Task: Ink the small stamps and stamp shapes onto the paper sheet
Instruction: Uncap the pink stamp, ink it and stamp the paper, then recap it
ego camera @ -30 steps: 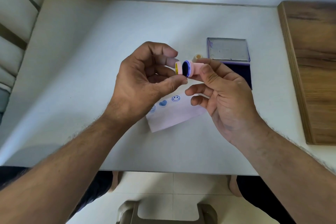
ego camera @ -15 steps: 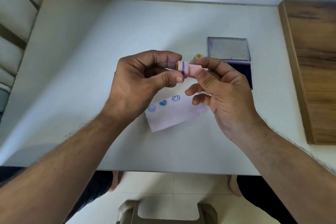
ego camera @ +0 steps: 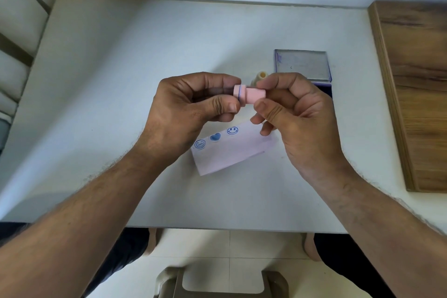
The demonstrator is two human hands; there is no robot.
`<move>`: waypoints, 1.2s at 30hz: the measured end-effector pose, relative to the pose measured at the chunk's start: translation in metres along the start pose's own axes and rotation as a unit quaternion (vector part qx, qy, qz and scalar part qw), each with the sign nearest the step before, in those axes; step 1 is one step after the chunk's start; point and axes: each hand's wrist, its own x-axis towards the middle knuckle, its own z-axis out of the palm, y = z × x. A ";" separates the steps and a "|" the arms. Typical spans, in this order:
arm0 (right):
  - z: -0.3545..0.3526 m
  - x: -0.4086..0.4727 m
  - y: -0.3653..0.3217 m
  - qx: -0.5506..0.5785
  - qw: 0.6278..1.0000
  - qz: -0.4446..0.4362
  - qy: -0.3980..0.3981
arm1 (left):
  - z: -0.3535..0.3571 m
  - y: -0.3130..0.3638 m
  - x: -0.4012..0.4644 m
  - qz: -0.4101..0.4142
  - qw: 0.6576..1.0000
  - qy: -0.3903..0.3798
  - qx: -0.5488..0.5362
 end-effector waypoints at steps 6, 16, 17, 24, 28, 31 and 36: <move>-0.003 0.000 0.000 -0.052 0.997 -0.054 0.028 | -0.002 -0.001 0.000 -0.002 1.000 -0.001 0.003; 0.001 0.007 -0.002 -0.014 0.999 0.020 0.027 | -0.005 -0.001 0.000 0.027 0.999 0.011 0.029; 0.003 0.009 -0.004 -0.010 0.999 0.036 0.021 | -0.006 0.000 0.000 0.038 0.998 0.018 0.038; 0.019 0.021 -0.024 0.088 0.983 0.162 0.016 | -0.004 0.011 -0.004 0.099 0.985 0.090 0.109; 0.028 0.028 -0.034 0.125 0.977 0.171 0.018 | -0.003 0.016 -0.003 0.096 0.980 0.132 0.115; 0.029 0.033 -0.038 0.055 0.991 0.112 0.057 | -0.002 0.018 -0.001 0.086 0.976 0.145 0.135; 0.028 0.033 -0.031 -0.274 0.955 -0.038 0.107 | 0.000 0.017 0.003 0.063 0.960 0.202 0.182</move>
